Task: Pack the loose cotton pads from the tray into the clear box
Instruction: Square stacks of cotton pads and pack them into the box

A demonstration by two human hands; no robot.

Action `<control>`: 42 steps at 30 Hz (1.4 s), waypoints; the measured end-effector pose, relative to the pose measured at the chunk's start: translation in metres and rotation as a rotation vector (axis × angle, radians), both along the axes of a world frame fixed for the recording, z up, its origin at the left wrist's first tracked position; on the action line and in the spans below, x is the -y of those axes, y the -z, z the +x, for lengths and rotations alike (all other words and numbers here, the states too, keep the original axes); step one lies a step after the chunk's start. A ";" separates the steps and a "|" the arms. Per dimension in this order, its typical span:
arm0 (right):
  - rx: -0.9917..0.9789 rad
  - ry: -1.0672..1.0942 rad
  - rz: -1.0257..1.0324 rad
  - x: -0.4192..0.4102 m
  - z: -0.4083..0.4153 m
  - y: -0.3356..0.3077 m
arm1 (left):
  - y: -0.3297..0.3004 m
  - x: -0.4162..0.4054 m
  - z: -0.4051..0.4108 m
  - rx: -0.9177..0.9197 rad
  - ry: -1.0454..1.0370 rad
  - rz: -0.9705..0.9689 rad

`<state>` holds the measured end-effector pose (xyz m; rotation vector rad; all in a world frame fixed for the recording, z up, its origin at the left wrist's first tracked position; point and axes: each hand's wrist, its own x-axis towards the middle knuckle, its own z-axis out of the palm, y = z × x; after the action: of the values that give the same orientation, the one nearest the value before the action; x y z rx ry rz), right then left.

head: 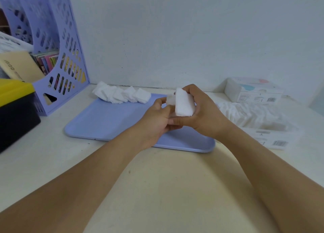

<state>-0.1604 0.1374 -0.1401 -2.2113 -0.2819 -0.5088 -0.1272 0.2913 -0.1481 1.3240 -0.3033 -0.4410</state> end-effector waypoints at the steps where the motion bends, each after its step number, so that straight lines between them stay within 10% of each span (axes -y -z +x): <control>1: -0.001 -0.003 0.017 0.001 0.000 -0.001 | 0.000 0.000 0.001 0.004 0.001 0.006; 15: 0.031 0.010 -0.335 0.000 -0.002 -0.002 | 0.004 -0.002 0.006 0.201 -0.033 0.252; 23: 0.084 0.010 -0.140 -0.001 -0.002 -0.005 | -0.005 -0.003 0.003 -0.164 0.032 -0.042; 42: 0.029 0.072 0.102 -0.002 -0.003 -0.007 | -0.002 -0.005 0.003 -0.100 0.122 -0.088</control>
<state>-0.1631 0.1399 -0.1335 -2.1228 -0.1874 -0.5819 -0.1238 0.2968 -0.1459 1.1976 -0.3175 -0.5877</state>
